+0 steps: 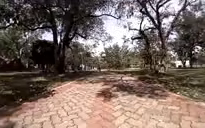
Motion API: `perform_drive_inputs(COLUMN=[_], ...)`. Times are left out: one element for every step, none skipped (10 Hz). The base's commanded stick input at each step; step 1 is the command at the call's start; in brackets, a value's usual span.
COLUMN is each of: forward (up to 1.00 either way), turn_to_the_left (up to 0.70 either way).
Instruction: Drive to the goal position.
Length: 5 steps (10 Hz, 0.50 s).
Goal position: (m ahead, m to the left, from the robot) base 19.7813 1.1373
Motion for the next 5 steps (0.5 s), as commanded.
perform_drive_inputs(forward=[0.7,0.7,0.7,0.7,0.7], turn_to_the_left=[-0.05,-0.23,-0.35,-0.35,-0.35])
